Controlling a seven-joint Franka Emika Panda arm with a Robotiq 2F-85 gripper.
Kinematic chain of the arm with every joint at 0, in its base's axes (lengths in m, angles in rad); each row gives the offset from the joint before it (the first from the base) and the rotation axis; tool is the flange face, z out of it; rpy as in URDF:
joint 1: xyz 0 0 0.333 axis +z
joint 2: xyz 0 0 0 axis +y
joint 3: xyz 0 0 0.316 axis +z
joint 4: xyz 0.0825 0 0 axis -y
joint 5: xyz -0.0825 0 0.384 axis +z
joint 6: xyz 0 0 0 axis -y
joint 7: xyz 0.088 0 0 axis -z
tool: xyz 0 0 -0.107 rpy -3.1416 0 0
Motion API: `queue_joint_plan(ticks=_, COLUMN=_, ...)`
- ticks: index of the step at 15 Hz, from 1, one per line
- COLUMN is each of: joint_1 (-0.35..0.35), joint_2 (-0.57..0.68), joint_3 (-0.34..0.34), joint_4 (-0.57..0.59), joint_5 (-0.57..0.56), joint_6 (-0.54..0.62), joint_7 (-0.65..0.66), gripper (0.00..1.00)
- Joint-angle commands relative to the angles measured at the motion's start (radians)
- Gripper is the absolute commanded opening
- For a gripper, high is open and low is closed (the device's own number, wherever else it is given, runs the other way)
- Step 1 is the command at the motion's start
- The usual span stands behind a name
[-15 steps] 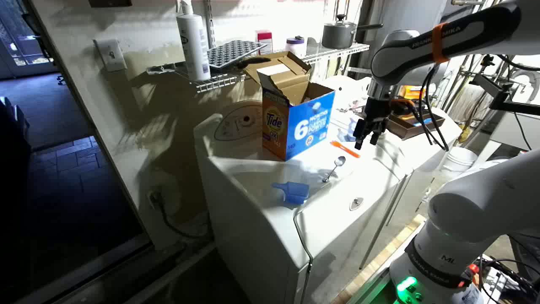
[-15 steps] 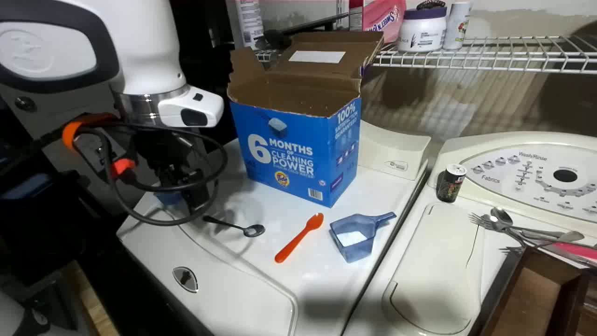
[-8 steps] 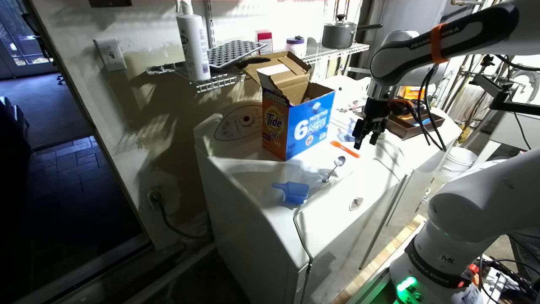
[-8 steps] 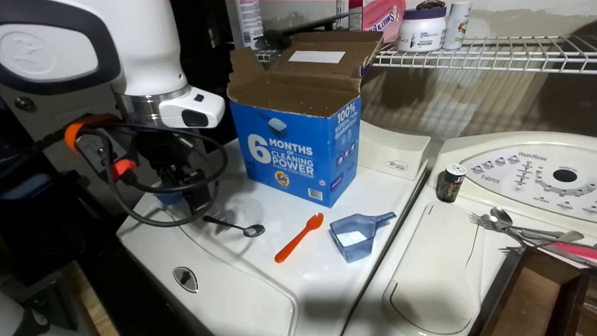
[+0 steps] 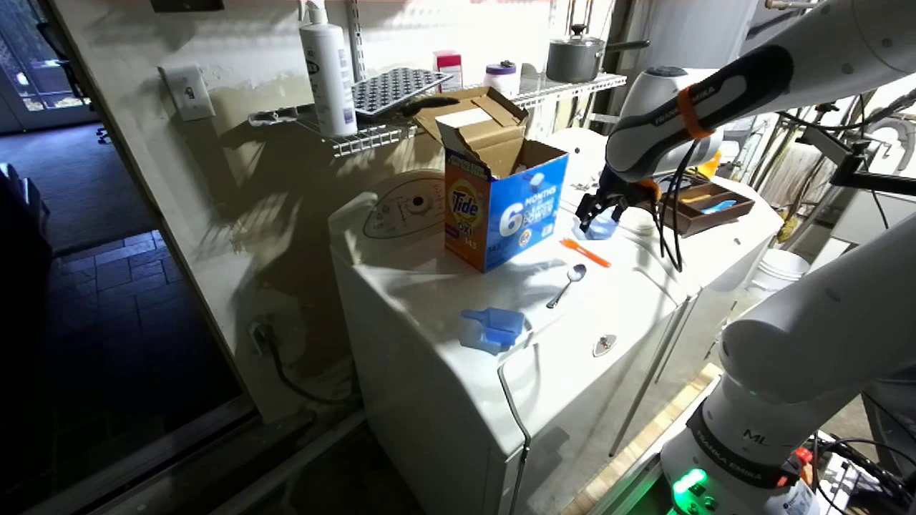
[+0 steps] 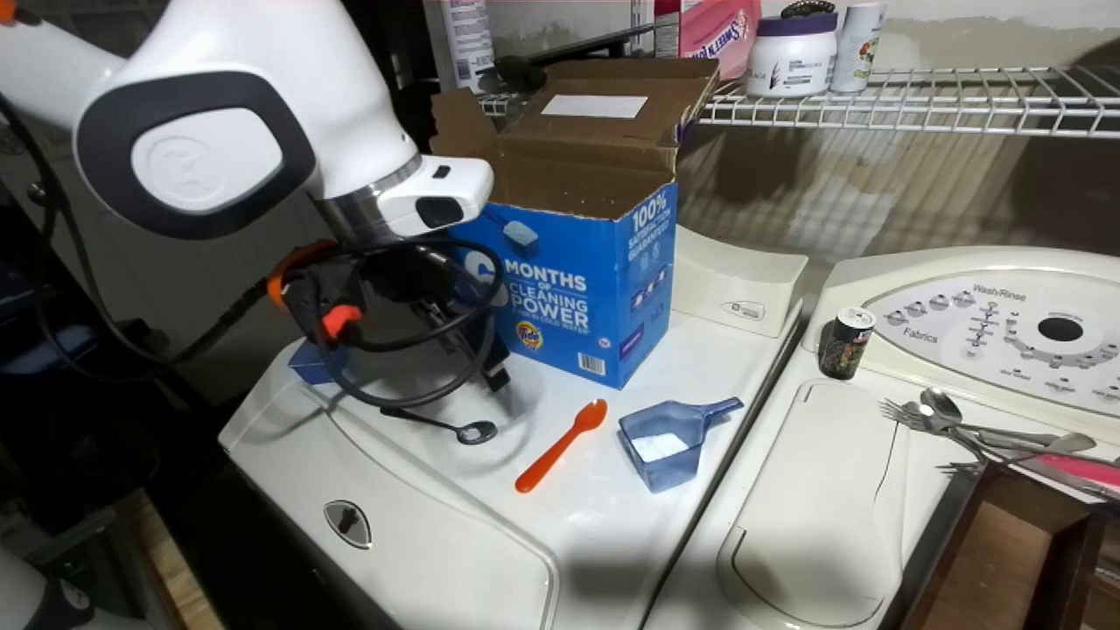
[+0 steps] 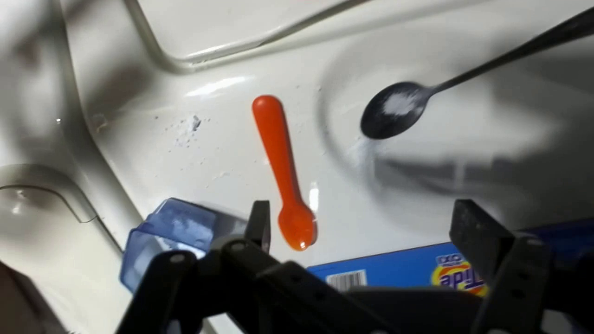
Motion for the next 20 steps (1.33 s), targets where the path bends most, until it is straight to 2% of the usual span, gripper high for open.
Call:
queue_joint_plan(ticks=1, joint_1=-0.120, joint_2=0.136, joint_3=0.063, joint_4=0.064, joint_5=-0.152, joint_6=0.128, joint_7=0.215, gripper=1.00)
queue_joint_plan(ticks=2, joint_1=-0.150, joint_2=0.148, joint_3=0.075, joint_4=0.072, joint_5=-0.196, joint_6=0.119, joint_7=0.287, gripper=1.00)
queue_joint_plan(ticks=3, joint_1=-0.091, joint_2=0.089, joint_3=0.038, joint_4=0.030, joint_5=-0.116, joint_6=0.100, joint_7=0.165, gripper=1.00)
queue_joint_plan(ticks=7, joint_1=-0.125, joint_2=0.138, joint_3=0.046, joint_4=0.060, joint_5=-0.166, joint_6=0.109, joint_7=0.245, gripper=1.00)
queue_joint_plan(ticks=8, joint_1=-0.161, joint_2=0.173, joint_3=0.053, joint_4=0.087, joint_5=-0.213, joint_6=0.141, joint_7=0.342, gripper=1.00)
queue_joint_plan(ticks=10, joint_1=-0.168, joint_2=0.223, joint_3=0.024, joint_4=0.132, joint_5=-0.159, joint_6=0.129, joint_7=0.368, gripper=1.00)
queue_joint_plan(ticks=12, joint_1=-0.179, joint_2=0.265, joint_3=-0.006, joint_4=0.160, joint_5=-0.142, joint_6=0.169, joint_7=0.408, gripper=1.00)
queue_joint_plan(ticks=17, joint_1=-0.192, joint_2=0.361, joint_3=-0.065, joint_4=0.242, joint_5=-0.201, joint_6=0.271, joint_7=0.534, gripper=1.00)
queue_joint_plan(ticks=20, joint_1=-0.174, joint_2=0.428, joint_3=-0.109, joint_4=0.296, joint_5=-0.191, joint_6=0.293, joint_7=0.572, gripper=1.00)
